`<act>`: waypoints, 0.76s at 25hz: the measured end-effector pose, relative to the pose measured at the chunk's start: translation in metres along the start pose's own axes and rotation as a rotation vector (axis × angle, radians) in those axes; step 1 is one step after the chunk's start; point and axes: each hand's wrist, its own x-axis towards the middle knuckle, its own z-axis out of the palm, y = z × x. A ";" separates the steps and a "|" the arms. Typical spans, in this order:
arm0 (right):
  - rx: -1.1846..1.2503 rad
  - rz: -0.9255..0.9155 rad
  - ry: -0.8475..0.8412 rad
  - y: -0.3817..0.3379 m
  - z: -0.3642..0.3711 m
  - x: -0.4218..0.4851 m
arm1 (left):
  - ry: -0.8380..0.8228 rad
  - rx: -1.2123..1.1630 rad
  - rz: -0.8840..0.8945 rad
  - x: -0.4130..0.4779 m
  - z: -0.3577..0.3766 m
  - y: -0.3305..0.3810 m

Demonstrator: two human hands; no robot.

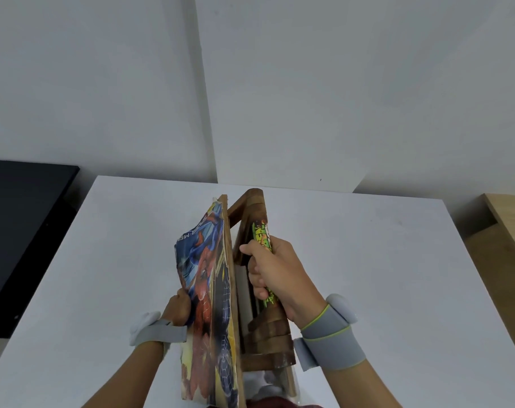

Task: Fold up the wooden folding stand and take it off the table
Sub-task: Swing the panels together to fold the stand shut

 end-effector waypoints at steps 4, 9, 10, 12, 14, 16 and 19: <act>-0.037 -0.019 -0.084 -0.008 0.008 -0.002 | -0.085 -0.243 -0.042 -0.006 0.016 0.011; -0.127 -0.061 -0.173 -0.017 0.023 -0.002 | -0.185 -0.700 -0.211 -0.012 0.023 0.025; -0.149 -0.070 -0.185 -0.017 0.025 -0.002 | -0.225 -0.703 -0.225 -0.011 0.023 0.029; -0.229 -0.100 -0.190 -0.017 0.026 -0.001 | -0.280 -0.604 -0.186 -0.011 0.023 0.035; -0.350 -0.147 -0.175 -0.018 0.023 0.001 | -0.313 -0.560 -0.152 -0.010 0.022 0.038; -0.491 -0.195 -0.151 -0.018 0.017 0.004 | -0.279 -0.561 -0.105 -0.009 0.018 0.040; -0.659 -0.235 -0.136 -0.020 0.002 0.008 | -0.086 -0.517 0.104 -0.010 0.006 0.041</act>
